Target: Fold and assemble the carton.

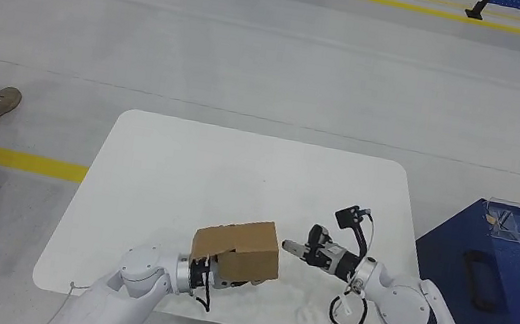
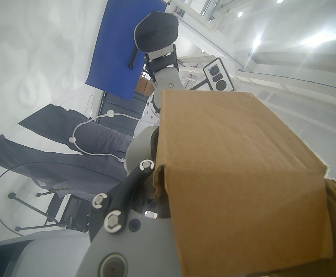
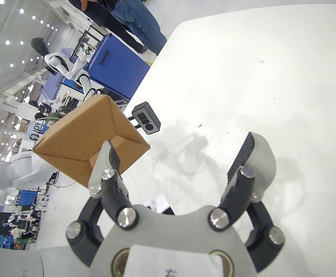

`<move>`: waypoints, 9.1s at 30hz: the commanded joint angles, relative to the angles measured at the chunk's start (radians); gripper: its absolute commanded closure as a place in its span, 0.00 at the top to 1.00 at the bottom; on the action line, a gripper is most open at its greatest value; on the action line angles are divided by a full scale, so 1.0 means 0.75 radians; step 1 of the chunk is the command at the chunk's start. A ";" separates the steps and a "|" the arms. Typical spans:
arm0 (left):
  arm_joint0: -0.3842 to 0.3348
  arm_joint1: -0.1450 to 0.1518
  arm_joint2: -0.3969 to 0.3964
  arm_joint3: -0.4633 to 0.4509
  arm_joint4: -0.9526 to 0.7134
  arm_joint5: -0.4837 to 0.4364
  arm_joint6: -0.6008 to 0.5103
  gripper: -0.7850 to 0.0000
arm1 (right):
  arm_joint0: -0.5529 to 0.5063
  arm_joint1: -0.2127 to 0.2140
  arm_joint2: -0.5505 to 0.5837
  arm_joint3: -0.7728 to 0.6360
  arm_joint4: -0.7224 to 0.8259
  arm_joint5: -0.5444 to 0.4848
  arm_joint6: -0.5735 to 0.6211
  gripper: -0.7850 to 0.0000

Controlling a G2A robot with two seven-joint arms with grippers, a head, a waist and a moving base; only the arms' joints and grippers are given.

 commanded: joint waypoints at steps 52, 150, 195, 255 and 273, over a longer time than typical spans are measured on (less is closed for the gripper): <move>-0.163 -0.382 0.304 -0.328 -1.404 -0.289 3.082 0.00 | 0.091 -0.002 0.085 0.105 -0.036 0.110 -0.147 1.00; 0.281 -0.210 0.246 -0.639 2.230 1.237 0.561 1.00 | 0.137 -0.040 -0.279 0.170 -0.706 0.163 -0.058 1.00; 0.275 -0.588 0.105 -0.407 2.771 1.237 0.351 1.00 | 0.010 -0.023 -0.026 0.006 -0.678 0.193 -0.051 1.00; 0.566 -0.551 -0.242 -0.770 1.526 0.800 1.139 1.00 | 0.239 -0.093 -0.295 0.322 -0.638 0.292 -0.050 1.00; 0.613 -0.533 -0.261 -0.706 1.512 0.674 1.247 1.00 | 0.231 -0.093 -0.273 0.313 -0.603 0.301 -0.066 1.00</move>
